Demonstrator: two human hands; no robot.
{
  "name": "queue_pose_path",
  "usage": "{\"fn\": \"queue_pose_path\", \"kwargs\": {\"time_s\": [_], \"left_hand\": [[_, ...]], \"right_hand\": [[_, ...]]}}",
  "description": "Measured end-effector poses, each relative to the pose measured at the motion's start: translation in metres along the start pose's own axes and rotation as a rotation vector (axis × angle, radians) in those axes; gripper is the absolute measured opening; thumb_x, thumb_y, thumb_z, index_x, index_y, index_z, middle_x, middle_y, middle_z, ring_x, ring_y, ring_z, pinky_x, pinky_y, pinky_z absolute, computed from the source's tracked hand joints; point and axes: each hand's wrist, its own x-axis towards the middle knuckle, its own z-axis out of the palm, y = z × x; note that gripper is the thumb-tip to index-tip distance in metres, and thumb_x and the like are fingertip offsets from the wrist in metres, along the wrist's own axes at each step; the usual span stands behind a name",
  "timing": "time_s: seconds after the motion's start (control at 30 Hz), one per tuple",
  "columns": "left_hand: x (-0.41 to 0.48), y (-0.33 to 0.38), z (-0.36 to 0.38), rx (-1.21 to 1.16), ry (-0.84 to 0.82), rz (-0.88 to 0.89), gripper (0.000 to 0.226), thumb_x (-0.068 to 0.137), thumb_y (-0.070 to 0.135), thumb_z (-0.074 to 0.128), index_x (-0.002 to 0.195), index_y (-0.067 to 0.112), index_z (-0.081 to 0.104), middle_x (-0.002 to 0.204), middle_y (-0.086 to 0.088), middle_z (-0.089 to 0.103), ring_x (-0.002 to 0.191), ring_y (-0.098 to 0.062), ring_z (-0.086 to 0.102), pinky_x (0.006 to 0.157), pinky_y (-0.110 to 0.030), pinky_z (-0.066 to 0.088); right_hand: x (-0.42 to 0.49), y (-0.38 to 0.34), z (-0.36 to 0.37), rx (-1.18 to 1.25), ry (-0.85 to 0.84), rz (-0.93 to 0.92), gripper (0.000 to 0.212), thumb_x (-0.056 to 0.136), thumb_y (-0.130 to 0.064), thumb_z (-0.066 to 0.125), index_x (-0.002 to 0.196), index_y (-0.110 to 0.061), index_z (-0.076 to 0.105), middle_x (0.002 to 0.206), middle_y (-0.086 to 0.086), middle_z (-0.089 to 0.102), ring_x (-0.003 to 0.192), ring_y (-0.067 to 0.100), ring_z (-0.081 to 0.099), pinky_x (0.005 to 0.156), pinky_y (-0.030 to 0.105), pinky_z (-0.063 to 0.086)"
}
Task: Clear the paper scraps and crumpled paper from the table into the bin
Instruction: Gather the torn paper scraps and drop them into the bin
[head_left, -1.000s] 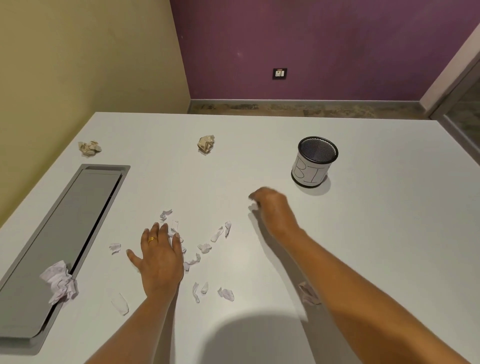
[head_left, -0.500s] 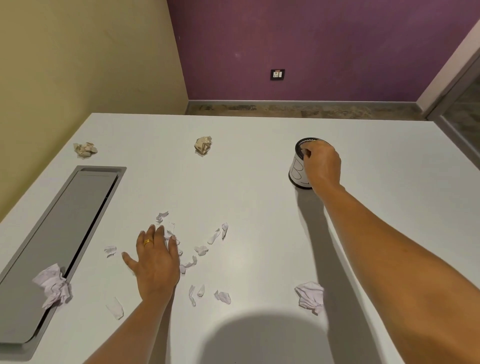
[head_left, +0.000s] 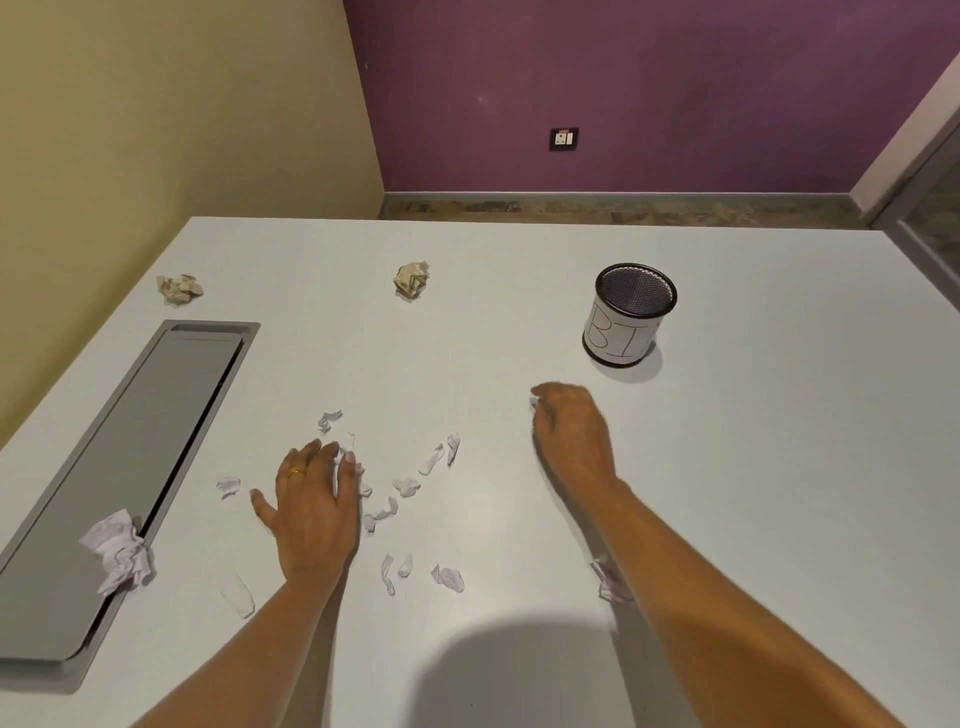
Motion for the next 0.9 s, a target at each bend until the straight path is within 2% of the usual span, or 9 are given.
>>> {"fn": "queue_pose_path", "kwargs": {"time_s": [0.07, 0.13, 0.2, 0.33, 0.43, 0.53, 0.63, 0.77, 0.9], "left_hand": [[-0.001, -0.001, -0.002, -0.069, 0.031, -0.007, 0.035, 0.095, 0.034, 0.040, 0.114, 0.013, 0.060, 0.131, -0.009, 0.056, 0.129, -0.026, 0.042, 0.112, -0.057, 0.013], [-0.004, 0.000, -0.006, -0.147, 0.035, -0.019, 0.040, 0.094, 0.037, 0.041, 0.111, 0.007, 0.062, 0.126, -0.013, 0.059, 0.125, -0.030, 0.047, 0.113, -0.055, 0.019], [-0.006, 0.002, -0.011, -0.192, 0.030, -0.012, 0.045, 0.090, 0.038, 0.041, 0.108, 0.003, 0.064, 0.123, -0.016, 0.060, 0.122, -0.031, 0.048, 0.112, -0.053, 0.024], [-0.011, 0.008, -0.016, -0.178, 0.032, 0.131, 0.026, 0.089, 0.018, 0.055, 0.112, 0.007, 0.063, 0.128, -0.010, 0.056, 0.128, -0.024, 0.041, 0.110, -0.038, 0.028], [-0.009, 0.020, -0.019, -0.146, -0.131, 0.320, 0.029, 0.086, 0.011, 0.061, 0.115, 0.009, 0.062, 0.128, -0.007, 0.057, 0.123, -0.025, 0.045, 0.099, -0.029, 0.033], [0.003, 0.035, -0.020, -0.064, -0.435, 0.495, 0.045, 0.084, 0.010, 0.063, 0.128, 0.015, 0.053, 0.126, -0.004, 0.056, 0.117, -0.024, 0.049, 0.095, -0.026, 0.036], [0.017, 0.047, -0.019, 0.077, -0.664, 0.538, 0.064, 0.083, 0.006, 0.063, 0.139, 0.023, 0.036, 0.105, 0.000, 0.047, 0.094, -0.016, 0.048, 0.080, -0.017, 0.035], [0.034, 0.060, -0.014, 0.149, -0.733, 0.528, 0.077, 0.081, 0.005, 0.066, 0.143, 0.026, 0.025, 0.100, 0.001, 0.038, 0.084, -0.015, 0.044, 0.078, -0.018, 0.035], [0.042, 0.074, -0.004, 0.113, -0.768, 0.533, 0.081, 0.076, 0.006, 0.071, 0.141, 0.029, 0.029, 0.098, 0.000, 0.040, 0.084, -0.014, 0.045, 0.076, -0.014, 0.030]], "right_hand": [[-0.014, 0.006, 0.013, -0.042, -0.078, -0.005, 0.036, 0.093, -0.011, 0.048, 0.128, -0.008, 0.053, 0.139, 0.009, 0.051, 0.133, 0.020, 0.040, 0.111, 0.027, 0.028], [-0.022, 0.010, 0.018, -0.066, -0.081, -0.013, 0.038, 0.095, -0.015, 0.045, 0.133, -0.009, 0.049, 0.146, 0.006, 0.043, 0.139, 0.019, 0.031, 0.116, 0.030, 0.022], [-0.023, 0.010, 0.020, -0.099, -0.050, -0.023, 0.038, 0.095, -0.017, 0.044, 0.132, -0.010, 0.050, 0.145, 0.005, 0.044, 0.139, 0.018, 0.032, 0.116, 0.030, 0.023], [-0.024, 0.007, 0.022, -0.181, -0.005, -0.047, 0.037, 0.094, -0.015, 0.044, 0.129, -0.008, 0.052, 0.142, 0.008, 0.048, 0.136, 0.021, 0.037, 0.113, 0.032, 0.027], [-0.024, 0.006, 0.023, -0.200, 0.012, -0.058, 0.036, 0.093, -0.014, 0.046, 0.127, -0.006, 0.054, 0.140, 0.009, 0.050, 0.134, 0.022, 0.041, 0.112, 0.033, 0.029], [-0.024, 0.005, 0.023, -0.208, 0.028, -0.061, 0.034, 0.092, -0.012, 0.047, 0.125, -0.005, 0.056, 0.137, 0.011, 0.053, 0.132, 0.024, 0.044, 0.111, 0.035, 0.032], [-0.025, 0.004, 0.023, -0.208, 0.046, -0.066, 0.033, 0.091, -0.010, 0.049, 0.122, -0.003, 0.058, 0.133, 0.013, 0.056, 0.129, 0.026, 0.048, 0.109, 0.038, 0.035], [-0.025, 0.004, 0.023, -0.218, 0.049, -0.068, 0.033, 0.090, -0.010, 0.050, 0.120, -0.003, 0.058, 0.132, 0.014, 0.057, 0.128, 0.027, 0.049, 0.108, 0.038, 0.037], [-0.025, 0.004, 0.022, -0.227, 0.034, -0.067, 0.033, 0.091, -0.012, 0.047, 0.123, -0.004, 0.057, 0.134, 0.012, 0.055, 0.129, 0.025, 0.046, 0.109, 0.038, 0.035]]}}
